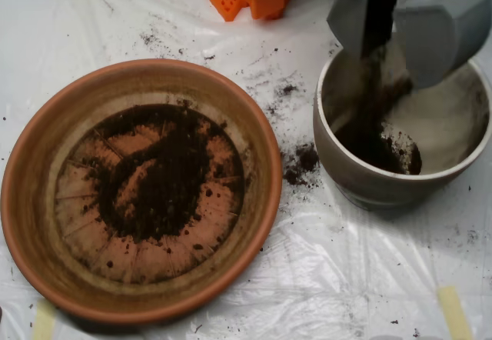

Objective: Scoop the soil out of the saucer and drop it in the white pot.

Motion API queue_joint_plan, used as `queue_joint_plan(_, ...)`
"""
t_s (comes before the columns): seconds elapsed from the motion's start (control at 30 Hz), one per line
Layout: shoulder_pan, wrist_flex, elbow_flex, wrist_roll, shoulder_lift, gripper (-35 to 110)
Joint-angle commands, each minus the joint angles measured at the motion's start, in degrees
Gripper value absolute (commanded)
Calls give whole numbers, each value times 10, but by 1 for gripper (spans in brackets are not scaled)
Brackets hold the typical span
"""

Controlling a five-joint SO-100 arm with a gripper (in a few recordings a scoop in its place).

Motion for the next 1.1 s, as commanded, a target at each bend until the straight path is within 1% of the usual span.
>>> queue_joint_plan(0.0,-11,-13,28,-8,50,35)
queue_joint_plan(0.17,-10,-15,42,-10,62,41)
queue_joint_plan(0.37,-5,-10,33,-3,64,41)
queue_joint_plan(0.5,25,-11,9,27,64,41)
queue_joint_plan(0.7,98,-30,9,91,121,43)
queue_joint_plan(0.87,213,-33,11,156,149,43)
queue_joint_plan(0.93,258,-33,29,154,145,43)
queue_joint_plan(1.07,331,-83,142,130,163,45)
